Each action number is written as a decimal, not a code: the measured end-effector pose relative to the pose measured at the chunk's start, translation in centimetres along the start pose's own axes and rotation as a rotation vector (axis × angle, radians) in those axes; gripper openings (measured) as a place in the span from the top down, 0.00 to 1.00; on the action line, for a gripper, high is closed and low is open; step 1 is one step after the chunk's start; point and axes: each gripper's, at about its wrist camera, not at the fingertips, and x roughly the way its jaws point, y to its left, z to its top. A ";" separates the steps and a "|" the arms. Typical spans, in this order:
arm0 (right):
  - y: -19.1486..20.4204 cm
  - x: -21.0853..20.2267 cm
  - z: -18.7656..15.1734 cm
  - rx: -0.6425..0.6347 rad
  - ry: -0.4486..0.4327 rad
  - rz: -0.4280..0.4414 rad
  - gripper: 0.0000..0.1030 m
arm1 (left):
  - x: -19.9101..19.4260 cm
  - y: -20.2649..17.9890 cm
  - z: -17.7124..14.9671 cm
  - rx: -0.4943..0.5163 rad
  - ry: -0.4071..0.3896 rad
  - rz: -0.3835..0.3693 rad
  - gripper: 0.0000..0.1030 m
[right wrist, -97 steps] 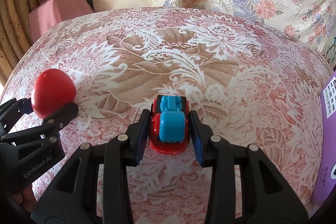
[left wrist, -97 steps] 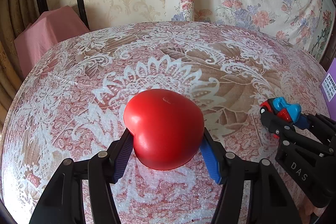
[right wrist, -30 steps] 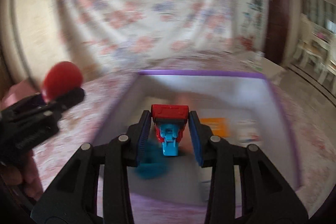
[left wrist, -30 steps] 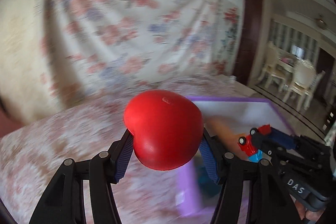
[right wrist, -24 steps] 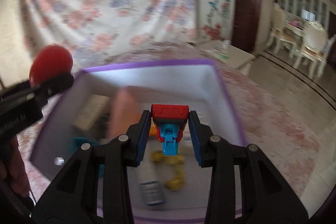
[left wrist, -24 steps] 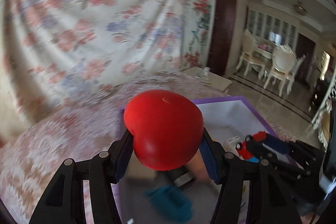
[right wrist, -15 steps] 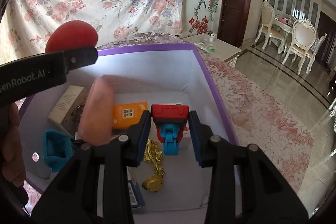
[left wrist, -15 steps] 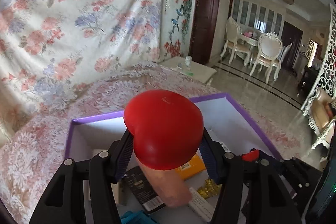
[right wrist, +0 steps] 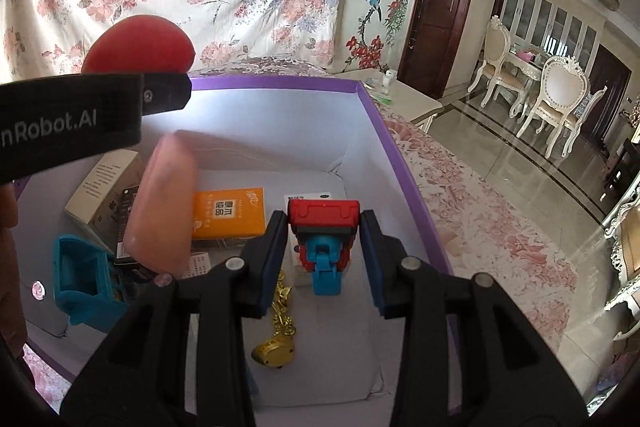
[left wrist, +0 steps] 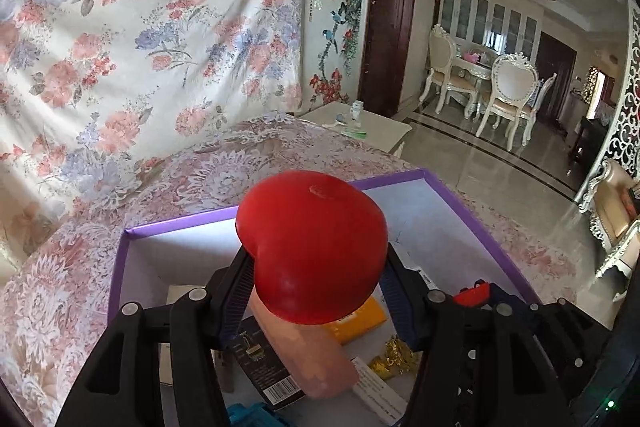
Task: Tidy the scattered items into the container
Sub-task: 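Lower and release the red ball and toy car into the purple box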
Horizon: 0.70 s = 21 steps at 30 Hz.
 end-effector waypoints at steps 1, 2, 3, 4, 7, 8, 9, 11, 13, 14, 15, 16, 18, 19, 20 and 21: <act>0.0 0.1 0.0 0.000 0.000 -0.001 0.61 | 0.0 0.1 0.0 -0.001 0.000 -0.001 0.42; 0.0 0.0 0.0 0.000 -0.001 0.000 0.61 | 0.1 0.1 0.1 -0.002 0.000 -0.003 0.42; 0.0 0.0 0.0 0.000 0.000 0.000 0.61 | 0.1 0.1 0.1 -0.002 0.000 -0.003 0.42; 0.0 -0.1 -0.1 0.000 0.000 0.001 0.61 | 0.1 0.1 0.1 -0.002 0.000 -0.003 0.42; 0.0 -0.1 -0.1 0.002 -0.001 0.002 0.61 | 0.1 0.2 0.1 -0.003 0.002 -0.004 0.42; 0.0 0.0 -0.1 0.002 0.000 0.001 0.60 | 0.2 0.2 0.1 -0.003 0.005 -0.006 0.42; 0.0 0.0 -0.1 0.000 0.001 0.000 0.60 | 0.2 0.2 0.1 -0.004 0.007 -0.008 0.41; 0.1 0.1 0.0 -0.004 0.004 0.001 0.60 | 0.3 0.3 0.1 -0.010 0.013 -0.015 0.41; 0.1 0.0 -0.1 -0.002 0.004 0.002 0.60 | 0.4 0.4 0.1 -0.014 0.016 -0.020 0.40; 0.1 0.0 -0.1 -0.001 0.003 0.002 0.60 | 0.4 0.4 0.1 -0.014 0.018 -0.019 0.40; 0.1 0.0 0.0 0.001 0.003 0.003 0.60 | 0.4 0.3 0.1 -0.014 0.018 -0.019 0.40; 0.0 0.0 0.0 0.004 0.002 0.005 0.60 | 0.4 0.3 0.1 -0.013 0.018 -0.019 0.40; 0.0 0.0 0.0 0.004 0.002 0.007 0.60 | 0.5 0.3 0.1 -0.013 0.019 -0.017 0.40; 0.0 -0.1 -0.1 0.003 0.003 0.008 0.60 | 0.5 0.3 0.1 -0.012 0.020 -0.016 0.39; 0.0 0.1 0.0 0.004 0.003 0.011 0.59 | 0.5 0.3 0.1 -0.010 0.021 -0.015 0.39; 0.0 0.1 0.0 0.005 0.004 0.014 0.59 | 0.5 0.2 0.1 -0.009 0.022 -0.013 0.39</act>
